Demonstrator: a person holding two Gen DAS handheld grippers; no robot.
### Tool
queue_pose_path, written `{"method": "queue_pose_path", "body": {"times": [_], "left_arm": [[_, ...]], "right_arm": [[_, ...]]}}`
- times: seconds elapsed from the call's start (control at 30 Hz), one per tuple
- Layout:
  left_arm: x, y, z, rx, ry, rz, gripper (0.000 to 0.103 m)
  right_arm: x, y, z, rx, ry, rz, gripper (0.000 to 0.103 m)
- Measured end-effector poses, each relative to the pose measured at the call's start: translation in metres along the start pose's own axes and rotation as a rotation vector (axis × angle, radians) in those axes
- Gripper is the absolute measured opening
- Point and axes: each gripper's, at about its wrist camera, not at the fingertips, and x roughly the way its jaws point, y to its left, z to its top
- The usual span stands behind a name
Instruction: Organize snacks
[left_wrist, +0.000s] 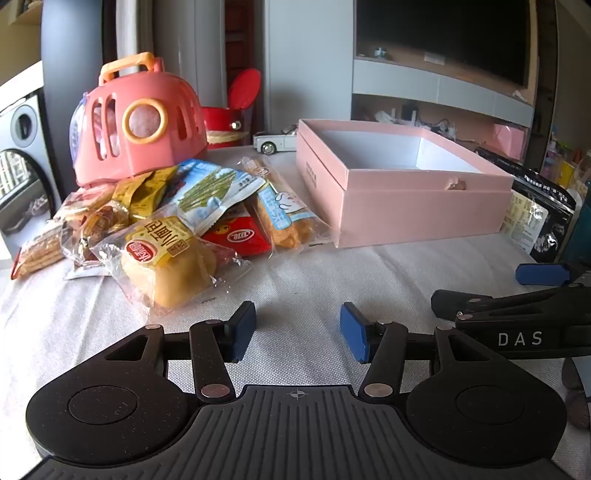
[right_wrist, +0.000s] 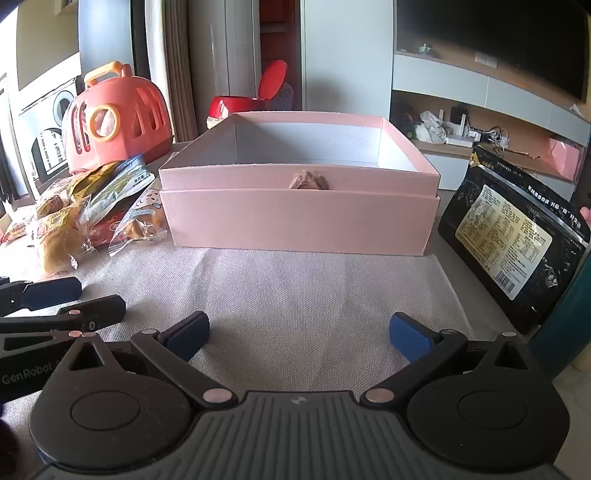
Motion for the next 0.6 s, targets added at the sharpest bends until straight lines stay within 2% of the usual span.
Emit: {"method": "queue_pose_path", "body": {"times": [0.6], "left_arm": [[-0.0001,0.0005,0.0,-0.003,-0.002,-0.002,0.058]], "right_arm": [[-0.0003,-0.0003,0.0003,-0.004,0.002,-0.003,0.103]]}}
